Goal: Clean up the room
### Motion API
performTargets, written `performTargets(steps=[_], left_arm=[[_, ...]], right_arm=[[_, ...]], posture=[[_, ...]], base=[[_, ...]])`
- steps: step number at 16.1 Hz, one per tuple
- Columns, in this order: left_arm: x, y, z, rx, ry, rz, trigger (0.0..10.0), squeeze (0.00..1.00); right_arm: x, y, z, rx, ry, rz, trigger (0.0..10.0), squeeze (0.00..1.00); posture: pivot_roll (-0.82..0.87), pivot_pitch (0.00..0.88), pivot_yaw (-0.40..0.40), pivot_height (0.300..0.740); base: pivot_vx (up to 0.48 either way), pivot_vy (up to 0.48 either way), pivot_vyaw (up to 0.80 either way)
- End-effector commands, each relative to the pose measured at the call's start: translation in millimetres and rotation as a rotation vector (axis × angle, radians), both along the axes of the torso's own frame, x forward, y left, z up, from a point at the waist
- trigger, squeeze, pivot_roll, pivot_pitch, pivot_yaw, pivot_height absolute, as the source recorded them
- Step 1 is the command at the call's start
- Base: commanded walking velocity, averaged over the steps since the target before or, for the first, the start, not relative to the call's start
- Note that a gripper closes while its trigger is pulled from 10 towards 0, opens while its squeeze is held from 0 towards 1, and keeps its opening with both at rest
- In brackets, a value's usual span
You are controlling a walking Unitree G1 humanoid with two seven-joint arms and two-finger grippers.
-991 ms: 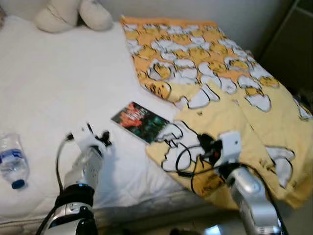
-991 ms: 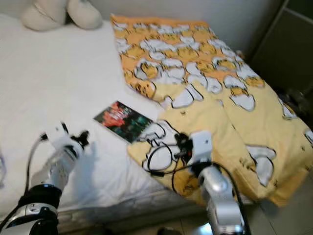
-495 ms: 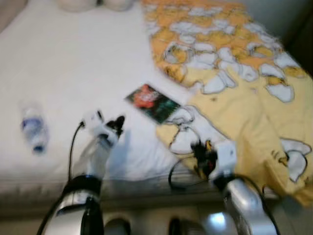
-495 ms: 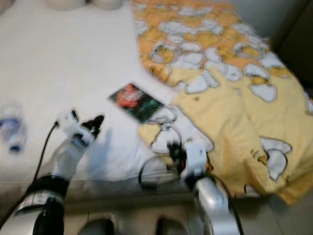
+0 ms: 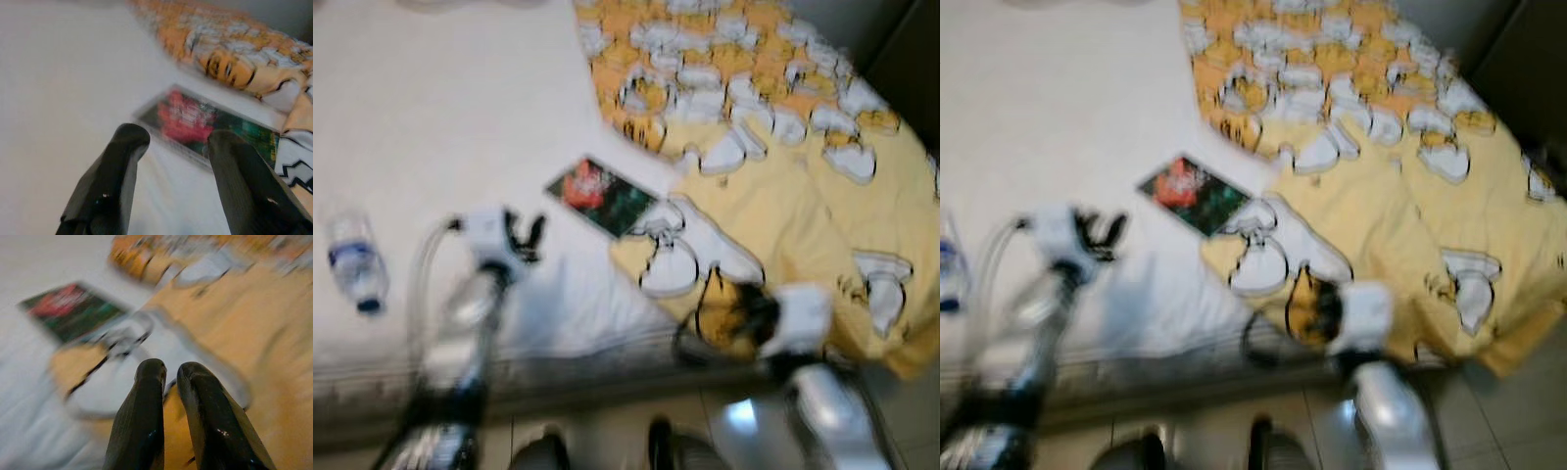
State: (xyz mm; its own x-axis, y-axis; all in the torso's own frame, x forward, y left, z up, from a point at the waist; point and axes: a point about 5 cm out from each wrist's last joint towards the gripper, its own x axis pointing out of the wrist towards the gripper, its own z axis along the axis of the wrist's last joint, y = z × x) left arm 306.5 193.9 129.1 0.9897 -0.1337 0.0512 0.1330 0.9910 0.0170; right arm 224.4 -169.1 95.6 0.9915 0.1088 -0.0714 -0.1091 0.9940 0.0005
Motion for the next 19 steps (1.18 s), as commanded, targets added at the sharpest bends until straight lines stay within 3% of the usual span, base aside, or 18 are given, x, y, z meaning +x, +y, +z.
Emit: performTargets(steps=[1, 2, 4, 6, 10, 19], left_arm=[[-4.3, -11.5, 26.3, 0.084, -0.116, -0.062, 10.0, 0.00], [-11.5, -16.8, 33.5, 0.096, -0.147, -0.080, 10.0, 0.00], [-10.0, -25.5, 27.6, 0.075, -0.127, -0.088, 10.0, 0.00], [-0.8, -42.3, 25.5, 0.080, -0.118, -0.103, 10.0, 0.00], [7.3, -47.7, 27.1, 0.013, -0.072, -0.064, 10.0, 0.00], [10.8, -52.4, 7.3, -0.003, 0.024, -0.063, 10.0, 0.00]], right_arm=[[0.5, -8.4, 8.9, -0.019, -0.049, -0.044, 10.0, 0.32], [13.7, -13.9, 13.6, -0.013, -0.089, -0.082, 10.0, 0.32], [34.1, -11.1, 18.0, 0.011, -0.114, -0.087, 10.0, 0.33], [54.8, 5.0, 23.5, 0.015, -0.141, -0.029, 10.0, 0.32], [62.7, 8.7, 22.2, 0.008, -0.147, 0.003, 10.0, 0.32], [60.5, 3.8, 12.4, 0.008, -0.137, -0.010, 10.0, 0.32]], posture=[[-0.09, 0.054, -0.035, 0.740], [-0.06, 0.000, -0.026, 0.740], [-0.04, 0.000, -0.024, 0.740], [-0.03, 0.000, -0.020, 0.740], [-0.04, 0.000, -0.023, 0.740], [-0.07, 0.000, 0.003, 0.740]], base=[[0.000, 0.000, 0.00], [0.000, 0.000, 0.00], [0.000, 0.000, 0.00], [0.000, 0.000, 0.00], [0.320, 0.000, 0.00], [0.427, 0.000, 0.00]])
